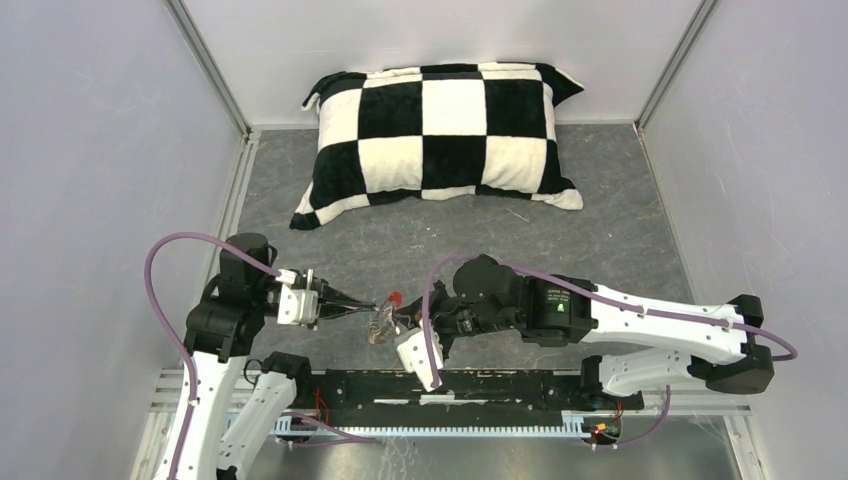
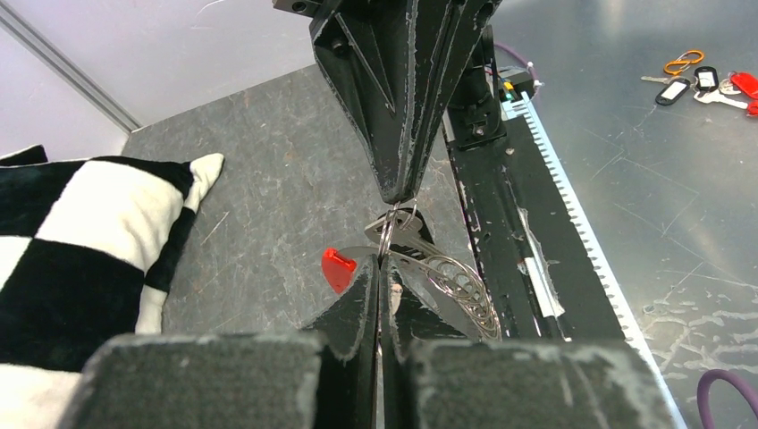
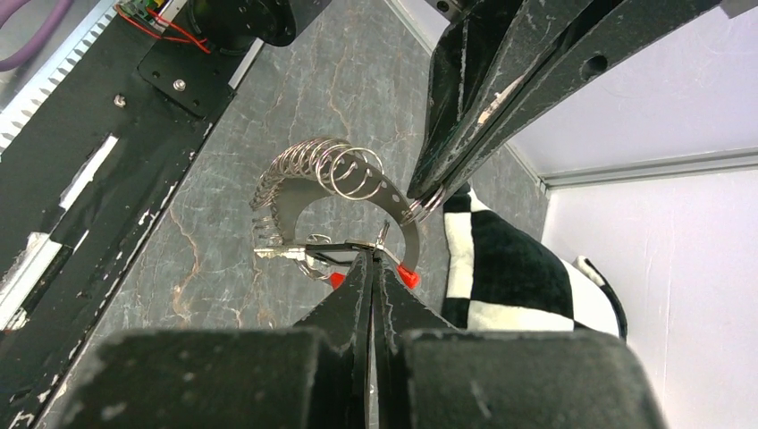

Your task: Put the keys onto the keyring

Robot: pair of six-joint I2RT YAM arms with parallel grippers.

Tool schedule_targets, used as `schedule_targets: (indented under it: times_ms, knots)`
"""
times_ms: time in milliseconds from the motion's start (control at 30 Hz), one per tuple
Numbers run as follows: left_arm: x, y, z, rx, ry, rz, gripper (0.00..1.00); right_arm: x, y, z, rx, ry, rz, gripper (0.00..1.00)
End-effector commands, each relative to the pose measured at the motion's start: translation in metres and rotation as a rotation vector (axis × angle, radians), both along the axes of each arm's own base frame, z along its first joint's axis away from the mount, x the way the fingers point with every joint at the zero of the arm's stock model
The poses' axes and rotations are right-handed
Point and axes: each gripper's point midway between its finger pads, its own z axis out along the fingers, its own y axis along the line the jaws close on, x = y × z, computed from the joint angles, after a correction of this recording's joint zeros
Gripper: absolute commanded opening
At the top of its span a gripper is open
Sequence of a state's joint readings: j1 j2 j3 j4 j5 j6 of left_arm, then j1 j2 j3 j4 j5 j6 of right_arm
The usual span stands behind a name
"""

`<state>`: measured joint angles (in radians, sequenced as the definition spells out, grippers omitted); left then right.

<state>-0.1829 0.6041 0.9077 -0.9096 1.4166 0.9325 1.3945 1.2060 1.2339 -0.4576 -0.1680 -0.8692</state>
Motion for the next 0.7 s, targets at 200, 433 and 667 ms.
schedule_targets:
  times_ms: [200,433,667]
  knots:
    - [-0.006,-0.001,0.01,-0.021,-0.036,-0.021,0.02,0.004,0.002,0.035,0.09,-0.028,-0.033,0.0]
    - [-0.006,-0.001,0.012,-0.023,-0.038,-0.025,0.02,0.009,-0.001,0.035,0.083,-0.035,-0.06,0.0]
    - [-0.005,-0.001,0.01,-0.02,-0.037,-0.022,0.02,0.008,0.001,0.041,0.1,-0.029,-0.054,0.0]
